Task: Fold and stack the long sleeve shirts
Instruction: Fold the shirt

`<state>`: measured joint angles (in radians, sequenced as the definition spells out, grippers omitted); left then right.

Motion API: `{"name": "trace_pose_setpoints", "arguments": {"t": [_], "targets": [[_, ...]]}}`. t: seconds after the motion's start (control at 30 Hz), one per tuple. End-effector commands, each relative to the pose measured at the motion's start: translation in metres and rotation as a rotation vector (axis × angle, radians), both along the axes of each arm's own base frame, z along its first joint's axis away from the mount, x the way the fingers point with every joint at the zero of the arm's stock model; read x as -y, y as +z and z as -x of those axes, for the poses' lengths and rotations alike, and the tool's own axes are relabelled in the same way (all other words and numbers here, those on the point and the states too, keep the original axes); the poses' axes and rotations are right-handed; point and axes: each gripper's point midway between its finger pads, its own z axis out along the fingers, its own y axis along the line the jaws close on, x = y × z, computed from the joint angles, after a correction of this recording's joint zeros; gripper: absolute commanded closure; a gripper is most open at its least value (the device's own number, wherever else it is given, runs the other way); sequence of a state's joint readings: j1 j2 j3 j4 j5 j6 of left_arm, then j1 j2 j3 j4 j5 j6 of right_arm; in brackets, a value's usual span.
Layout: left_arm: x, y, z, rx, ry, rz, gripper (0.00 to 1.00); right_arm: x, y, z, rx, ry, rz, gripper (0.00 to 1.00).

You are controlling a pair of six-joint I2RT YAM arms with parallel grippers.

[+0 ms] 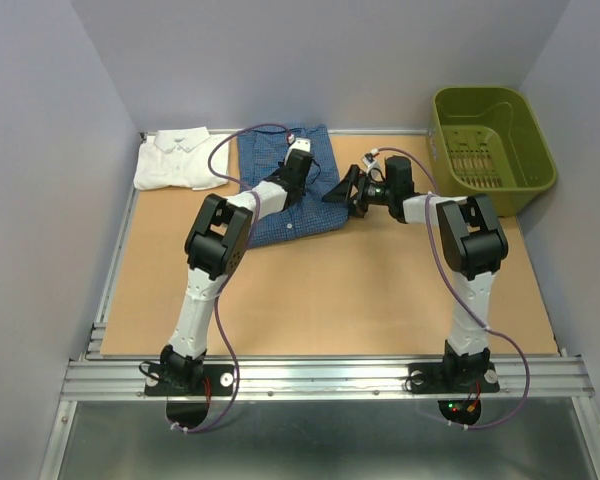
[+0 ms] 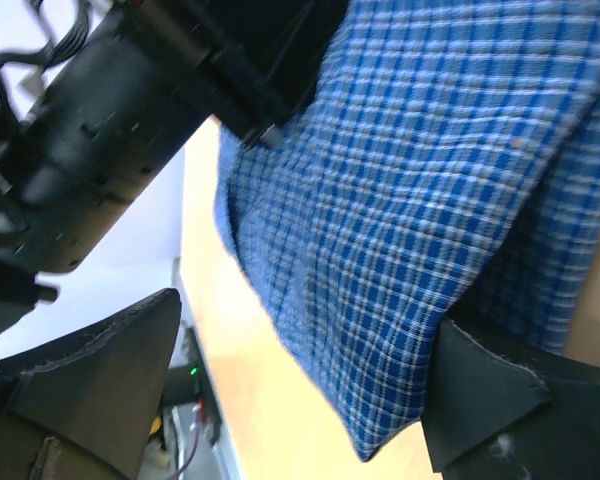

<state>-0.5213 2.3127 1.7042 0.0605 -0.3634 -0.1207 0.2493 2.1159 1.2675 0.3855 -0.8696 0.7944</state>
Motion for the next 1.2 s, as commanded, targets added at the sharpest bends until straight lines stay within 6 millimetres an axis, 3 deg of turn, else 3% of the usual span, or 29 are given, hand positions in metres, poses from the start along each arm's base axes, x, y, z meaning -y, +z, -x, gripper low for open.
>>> {"name": "trace_pose_setpoints", "arguments": {"t": [0.0,0.33,0.5,0.67,0.87,1.0,1.17], "targets": [[0.004,-0.005,0.000,-0.036,0.009,0.021,0.76,-0.011,0.025,0.011,0.050,0.102,-0.065,0.08],[0.003,-0.012,0.000,-0.072,0.027,0.029,0.76,-0.004,0.030,0.043,0.028,0.188,-0.040,0.18],[0.000,-0.018,0.000,-0.096,0.041,0.031,0.76,0.002,0.014,0.053,0.006,0.177,0.002,0.18],[-0.008,-0.025,0.000,-0.126,0.067,0.028,0.78,0.011,-0.005,0.056,-0.016,0.143,0.078,0.18],[-0.013,-0.032,0.001,-0.153,0.081,0.048,0.82,0.043,-0.024,0.045,-0.021,0.009,0.203,0.16],[-0.017,-0.034,0.001,-0.161,0.085,0.053,0.82,0.063,-0.024,0.037,-0.004,-0.050,0.244,0.16],[-0.016,-0.034,0.000,-0.164,0.087,0.067,0.83,0.062,-0.025,0.045,-0.019,-0.003,0.239,0.17]]}}
